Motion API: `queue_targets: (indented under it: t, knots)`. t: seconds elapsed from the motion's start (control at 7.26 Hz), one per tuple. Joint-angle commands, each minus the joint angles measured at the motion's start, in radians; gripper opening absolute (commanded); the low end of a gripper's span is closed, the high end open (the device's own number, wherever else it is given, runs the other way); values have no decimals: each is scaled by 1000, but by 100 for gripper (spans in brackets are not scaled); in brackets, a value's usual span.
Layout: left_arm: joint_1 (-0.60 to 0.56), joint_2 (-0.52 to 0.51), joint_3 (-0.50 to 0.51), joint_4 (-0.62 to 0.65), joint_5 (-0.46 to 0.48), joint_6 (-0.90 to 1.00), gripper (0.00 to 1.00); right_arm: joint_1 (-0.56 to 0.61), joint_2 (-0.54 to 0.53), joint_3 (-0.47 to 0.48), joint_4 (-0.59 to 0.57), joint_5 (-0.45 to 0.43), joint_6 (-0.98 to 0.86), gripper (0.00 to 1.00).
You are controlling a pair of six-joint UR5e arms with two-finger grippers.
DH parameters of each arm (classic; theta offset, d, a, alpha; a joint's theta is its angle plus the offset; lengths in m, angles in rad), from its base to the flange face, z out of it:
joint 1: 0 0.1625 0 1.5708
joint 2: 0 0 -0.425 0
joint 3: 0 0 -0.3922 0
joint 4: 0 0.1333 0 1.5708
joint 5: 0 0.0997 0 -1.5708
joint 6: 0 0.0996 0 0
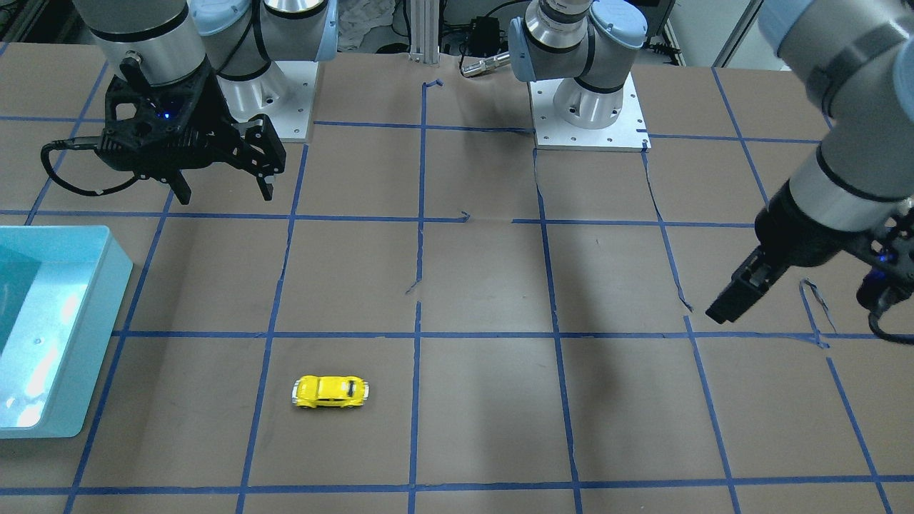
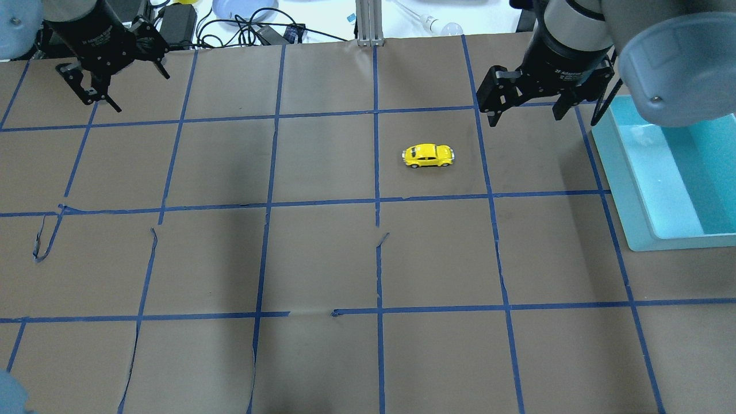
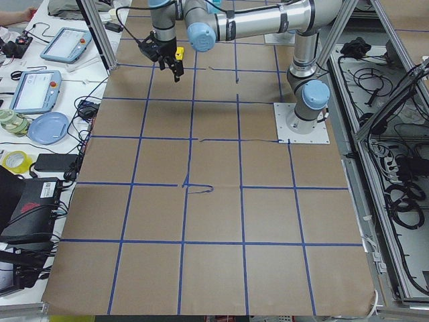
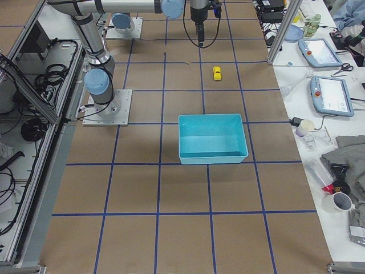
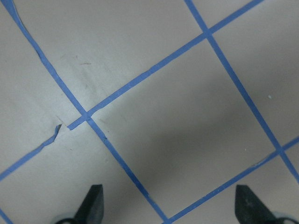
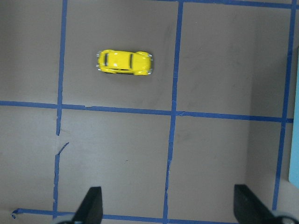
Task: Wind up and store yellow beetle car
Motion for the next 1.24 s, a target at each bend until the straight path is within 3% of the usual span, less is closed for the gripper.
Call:
queue_targets:
  t: [0.0, 0.28, 0.41, 0.69, 0.83, 1.1]
  knots:
    - [-73, 55, 2, -107, -10, 218, 100, -8, 2, -7, 6, 7, 5, 100]
    - [-179, 69, -13, -112, 1, 207, 100, -6, 15, -10, 12, -8, -8, 100]
    - [-176, 77, -33, -103, 1, 225, 100, -3, 38, -16, 14, -49, -15, 100]
    - [-157, 81, -42, -100, 28, 448, 100, -3, 101, -15, -9, -99, -28, 100]
    - [-141, 87, -45, -83, 30, 516, 100, -2, 126, -16, -94, -124, -117, 100]
    - [-135, 110, -53, -86, 15, 521, 100, -8, 185, 7, -121, -152, -322, 100]
